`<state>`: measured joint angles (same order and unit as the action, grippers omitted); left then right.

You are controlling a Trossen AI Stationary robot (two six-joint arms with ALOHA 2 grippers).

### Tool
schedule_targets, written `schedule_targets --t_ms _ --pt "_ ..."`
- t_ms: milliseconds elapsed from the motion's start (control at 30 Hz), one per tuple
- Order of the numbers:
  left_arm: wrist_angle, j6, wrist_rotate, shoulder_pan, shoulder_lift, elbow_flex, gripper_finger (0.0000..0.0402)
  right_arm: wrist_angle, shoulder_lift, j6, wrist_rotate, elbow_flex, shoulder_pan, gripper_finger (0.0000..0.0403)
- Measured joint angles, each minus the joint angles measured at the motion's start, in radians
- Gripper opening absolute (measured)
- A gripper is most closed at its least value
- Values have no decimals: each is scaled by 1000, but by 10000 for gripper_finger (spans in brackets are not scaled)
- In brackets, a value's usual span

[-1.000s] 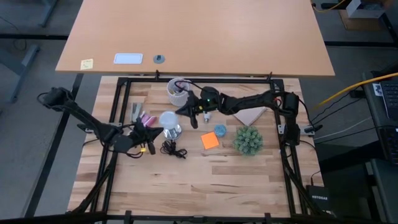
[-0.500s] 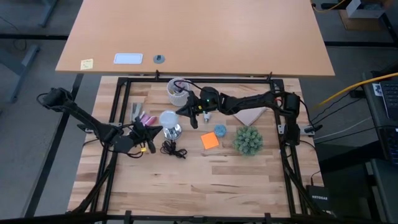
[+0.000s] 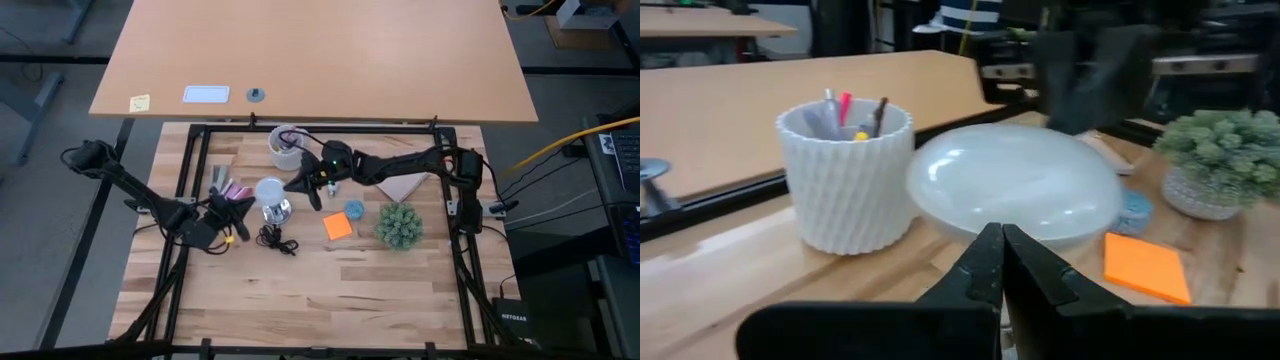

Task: Screw lightbulb
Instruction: Insert the lightbulb into the silver lamp

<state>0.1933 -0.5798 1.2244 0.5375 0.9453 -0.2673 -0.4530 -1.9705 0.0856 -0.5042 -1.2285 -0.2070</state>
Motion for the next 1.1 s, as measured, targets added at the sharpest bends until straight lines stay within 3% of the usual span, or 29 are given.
schedule_targets --t_ms 200,567,967,1100 --pt "-76 -108 15 -7 3 2 0 -10 -5 13 -66 0 24 19" --pt "-81 -127 15 -43 0 2 0 -16 -10 -30 18 3 61 19" --pt "-78 13 78 -42 -119 1 0 2 69 -64 23 2 38 19" --pt "-77 48 77 -37 -177 0 0 11 95 -114 93 2 29 19"
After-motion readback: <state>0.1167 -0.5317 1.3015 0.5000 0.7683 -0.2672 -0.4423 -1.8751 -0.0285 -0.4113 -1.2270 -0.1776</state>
